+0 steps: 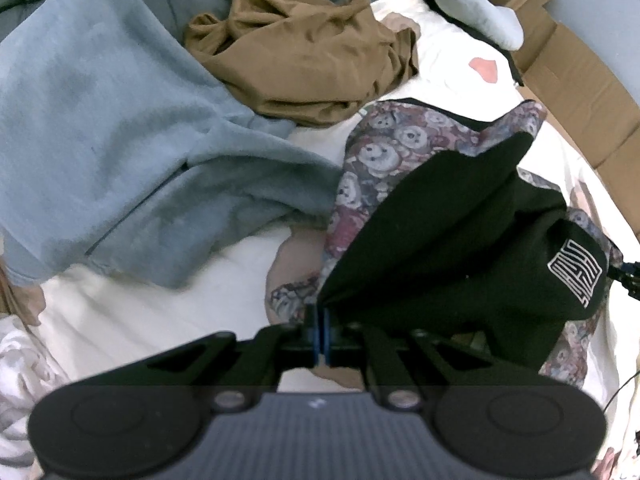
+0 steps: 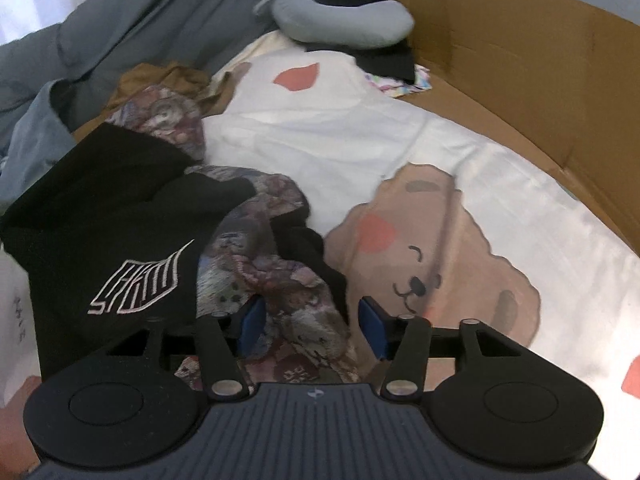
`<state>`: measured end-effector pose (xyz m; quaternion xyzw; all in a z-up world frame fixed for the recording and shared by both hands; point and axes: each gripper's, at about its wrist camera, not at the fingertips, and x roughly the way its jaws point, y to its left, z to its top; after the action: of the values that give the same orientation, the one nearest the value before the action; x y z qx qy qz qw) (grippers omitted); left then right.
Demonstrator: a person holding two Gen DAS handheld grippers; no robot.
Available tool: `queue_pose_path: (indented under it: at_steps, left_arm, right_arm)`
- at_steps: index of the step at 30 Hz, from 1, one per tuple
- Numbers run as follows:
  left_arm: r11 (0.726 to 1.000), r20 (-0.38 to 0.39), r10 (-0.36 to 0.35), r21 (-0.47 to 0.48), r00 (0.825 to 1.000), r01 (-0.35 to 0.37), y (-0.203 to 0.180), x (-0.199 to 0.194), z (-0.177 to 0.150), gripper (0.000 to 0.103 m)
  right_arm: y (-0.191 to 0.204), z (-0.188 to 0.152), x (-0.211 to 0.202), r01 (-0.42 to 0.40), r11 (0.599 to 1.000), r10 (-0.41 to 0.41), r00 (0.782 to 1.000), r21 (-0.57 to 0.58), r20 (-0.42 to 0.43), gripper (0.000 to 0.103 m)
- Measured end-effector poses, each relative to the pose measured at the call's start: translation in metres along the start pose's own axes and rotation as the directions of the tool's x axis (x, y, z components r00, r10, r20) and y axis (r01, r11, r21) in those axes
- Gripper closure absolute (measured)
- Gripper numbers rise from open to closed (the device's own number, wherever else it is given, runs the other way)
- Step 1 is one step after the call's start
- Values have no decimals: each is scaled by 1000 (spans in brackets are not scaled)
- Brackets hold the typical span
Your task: Fold clothes
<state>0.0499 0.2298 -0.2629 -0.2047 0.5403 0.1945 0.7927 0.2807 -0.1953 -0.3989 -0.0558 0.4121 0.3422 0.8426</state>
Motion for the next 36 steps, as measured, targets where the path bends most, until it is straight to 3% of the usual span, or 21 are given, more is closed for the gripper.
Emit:
queue_pose_path:
  at_steps: [1, 3, 5, 13, 18, 20, 25, 29, 36]
  left_arm:
    - [1000, -2, -4, 3, 1000, 4, 0, 0, 0, 101]
    - [1000, -6, -10, 5, 1000, 10, 0, 0, -1, 101]
    - [1000, -9, -17, 2, 1000, 17, 0, 1, -2, 101]
    - [999, -41, -47, -16, 998, 47, -1, 7, -12, 100]
    - [998, -22, -53, -41, 998, 52, -5, 2, -3, 83]
    - [998, -5, -62, -26, 998, 62, -10, -1, 1, 62]
    - [996, 38, -85, 17, 996, 85, -31, 1, 17, 59]
    - [992, 62, -119, 53, 991, 116, -52, 10, 33, 51]
    - [974, 100, -196, 139, 976, 181, -108, 32, 61, 43]
  right_arm:
    - [1, 0, 0, -5, 1000, 5, 1000, -4, -5, 65]
    - [3, -1, -1, -12, 1000, 12, 1000, -5, -14, 89]
    - [3, -3, -7, -20, 1000, 20, 1000, 5, -12, 99]
    - [1, -16, -42, -11, 997, 11, 1000, 74, 0, 101]
    - [-8, -28, -65, 17, 981, -20, 1000, 191, 13, 101]
    - [-10, -34, -74, 31, 973, -36, 999, 230, 15, 101]
    - [-19, -47, -97, 52, 947, -61, 998, 318, 18, 102]
    - [-22, -54, -112, 68, 927, -84, 996, 368, 28, 102]
    - [-23, -63, -128, 69, 904, -94, 995, 423, 39, 102]
